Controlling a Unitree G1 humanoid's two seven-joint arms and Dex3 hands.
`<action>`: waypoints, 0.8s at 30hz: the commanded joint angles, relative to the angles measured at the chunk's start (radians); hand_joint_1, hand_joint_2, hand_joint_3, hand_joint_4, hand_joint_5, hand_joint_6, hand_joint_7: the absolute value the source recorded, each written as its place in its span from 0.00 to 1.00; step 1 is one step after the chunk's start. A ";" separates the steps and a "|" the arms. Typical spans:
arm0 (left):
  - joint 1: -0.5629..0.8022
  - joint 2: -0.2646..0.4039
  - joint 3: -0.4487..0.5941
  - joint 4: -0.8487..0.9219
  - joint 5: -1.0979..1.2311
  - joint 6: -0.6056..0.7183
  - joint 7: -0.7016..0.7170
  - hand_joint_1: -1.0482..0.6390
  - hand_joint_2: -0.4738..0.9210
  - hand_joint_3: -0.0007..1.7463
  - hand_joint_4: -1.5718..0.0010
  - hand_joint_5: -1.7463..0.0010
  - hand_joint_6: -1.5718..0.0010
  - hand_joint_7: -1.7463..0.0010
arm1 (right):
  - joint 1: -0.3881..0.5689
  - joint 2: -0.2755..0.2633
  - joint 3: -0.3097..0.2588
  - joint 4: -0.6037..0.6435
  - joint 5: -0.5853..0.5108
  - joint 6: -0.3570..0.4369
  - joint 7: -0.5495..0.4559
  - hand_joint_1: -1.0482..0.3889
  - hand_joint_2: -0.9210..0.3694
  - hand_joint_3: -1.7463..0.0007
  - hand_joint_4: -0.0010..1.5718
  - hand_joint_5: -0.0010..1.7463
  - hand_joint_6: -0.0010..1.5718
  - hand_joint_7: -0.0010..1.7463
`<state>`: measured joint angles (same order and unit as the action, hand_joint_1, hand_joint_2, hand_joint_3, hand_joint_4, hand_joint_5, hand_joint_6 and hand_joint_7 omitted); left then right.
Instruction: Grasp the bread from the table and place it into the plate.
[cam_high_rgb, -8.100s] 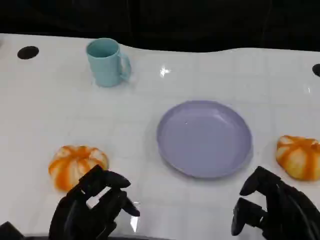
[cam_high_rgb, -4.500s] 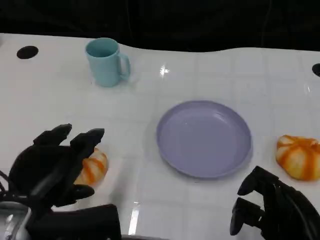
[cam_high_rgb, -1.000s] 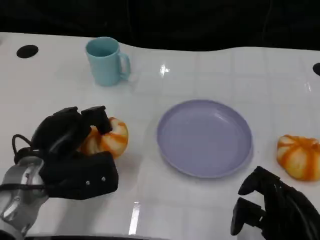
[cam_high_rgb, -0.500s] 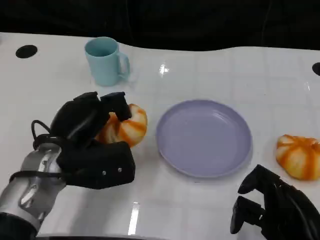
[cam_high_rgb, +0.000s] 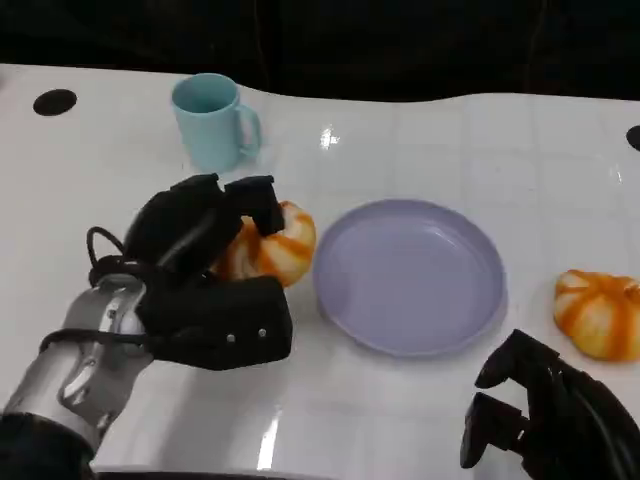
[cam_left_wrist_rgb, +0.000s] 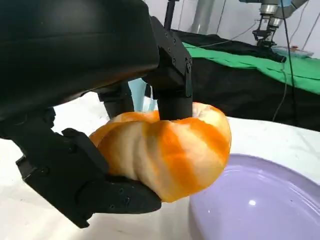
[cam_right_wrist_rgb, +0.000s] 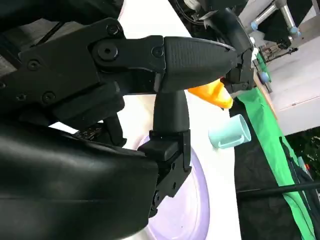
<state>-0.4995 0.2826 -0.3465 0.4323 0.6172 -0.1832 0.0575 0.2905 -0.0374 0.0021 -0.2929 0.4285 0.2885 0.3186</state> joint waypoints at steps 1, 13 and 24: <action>-0.026 -0.006 -0.008 -0.004 0.011 0.003 0.004 0.51 0.74 0.57 0.44 0.00 0.57 0.00 | 0.003 -0.003 0.000 -0.004 0.005 0.000 0.000 0.37 0.00 0.70 0.46 1.00 0.28 1.00; -0.070 -0.038 -0.027 0.053 0.016 -0.007 0.002 0.51 0.75 0.61 0.43 0.00 0.56 0.00 | 0.001 -0.006 -0.001 0.004 0.007 -0.002 0.010 0.36 0.00 0.71 0.46 1.00 0.28 1.00; -0.124 -0.084 -0.049 0.120 0.013 -0.010 0.007 0.50 0.75 0.59 0.45 0.00 0.56 0.00 | 0.002 -0.010 0.001 0.007 0.002 -0.009 0.018 0.36 0.00 0.70 0.48 1.00 0.29 1.00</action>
<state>-0.5948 0.1990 -0.3901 0.5333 0.6271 -0.1902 0.0580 0.2906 -0.0388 0.0069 -0.2888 0.4260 0.2872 0.3284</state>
